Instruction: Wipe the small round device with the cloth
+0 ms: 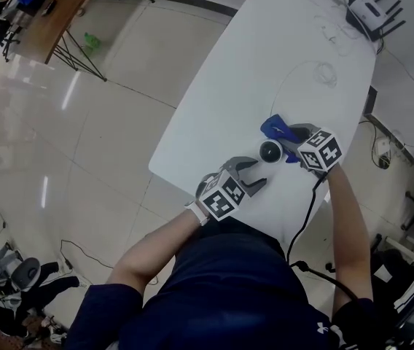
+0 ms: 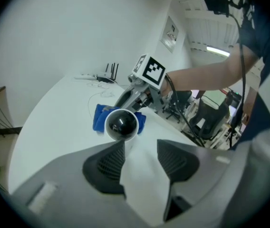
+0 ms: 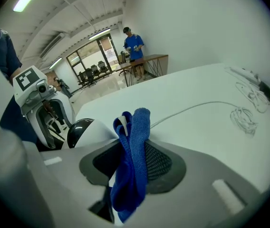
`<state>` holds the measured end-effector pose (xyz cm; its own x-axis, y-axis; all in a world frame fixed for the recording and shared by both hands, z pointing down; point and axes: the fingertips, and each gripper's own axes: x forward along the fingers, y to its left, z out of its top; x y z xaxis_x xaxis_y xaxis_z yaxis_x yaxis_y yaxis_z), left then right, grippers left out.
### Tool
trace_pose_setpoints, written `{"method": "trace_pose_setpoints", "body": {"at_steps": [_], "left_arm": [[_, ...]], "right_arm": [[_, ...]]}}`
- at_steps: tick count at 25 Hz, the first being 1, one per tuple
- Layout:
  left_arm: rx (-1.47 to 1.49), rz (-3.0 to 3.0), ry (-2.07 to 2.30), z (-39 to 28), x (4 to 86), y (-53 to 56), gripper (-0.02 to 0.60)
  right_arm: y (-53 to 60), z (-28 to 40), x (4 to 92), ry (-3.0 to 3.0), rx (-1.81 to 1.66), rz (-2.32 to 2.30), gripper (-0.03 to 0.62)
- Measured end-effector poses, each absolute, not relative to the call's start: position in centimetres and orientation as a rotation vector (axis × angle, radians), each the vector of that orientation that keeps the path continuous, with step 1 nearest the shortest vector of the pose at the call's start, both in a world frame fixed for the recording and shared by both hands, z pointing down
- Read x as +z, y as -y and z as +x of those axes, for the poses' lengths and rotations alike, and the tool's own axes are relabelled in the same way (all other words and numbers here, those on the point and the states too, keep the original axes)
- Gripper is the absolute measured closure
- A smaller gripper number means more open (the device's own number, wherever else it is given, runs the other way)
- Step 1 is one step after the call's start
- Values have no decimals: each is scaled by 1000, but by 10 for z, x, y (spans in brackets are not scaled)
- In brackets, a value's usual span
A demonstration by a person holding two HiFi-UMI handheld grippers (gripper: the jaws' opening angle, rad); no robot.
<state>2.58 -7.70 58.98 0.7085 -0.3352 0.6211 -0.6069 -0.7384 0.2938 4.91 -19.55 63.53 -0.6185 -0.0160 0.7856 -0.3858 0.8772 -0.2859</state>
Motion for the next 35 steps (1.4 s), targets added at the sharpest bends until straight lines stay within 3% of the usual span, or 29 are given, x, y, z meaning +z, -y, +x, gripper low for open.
{"method": "trace_pose_setpoints", "body": {"at_steps": [9, 15, 19, 22, 35], "left_arm": [[658, 2363, 810, -4, 580, 66, 371], [672, 2363, 784, -3, 575, 40, 374], [678, 2366, 763, 1, 568, 26, 374], [709, 2362, 779, -4, 577, 18, 374], [735, 2328, 776, -4, 589, -10, 374]], "right_arm": [[182, 74, 548, 2438, 586, 763, 450], [134, 42, 499, 2458, -51, 773, 450], [98, 24, 516, 2265, -589, 633, 448], [86, 22, 538, 2159, -778, 625, 448], [66, 18, 569, 2137, -822, 631, 450]]}}
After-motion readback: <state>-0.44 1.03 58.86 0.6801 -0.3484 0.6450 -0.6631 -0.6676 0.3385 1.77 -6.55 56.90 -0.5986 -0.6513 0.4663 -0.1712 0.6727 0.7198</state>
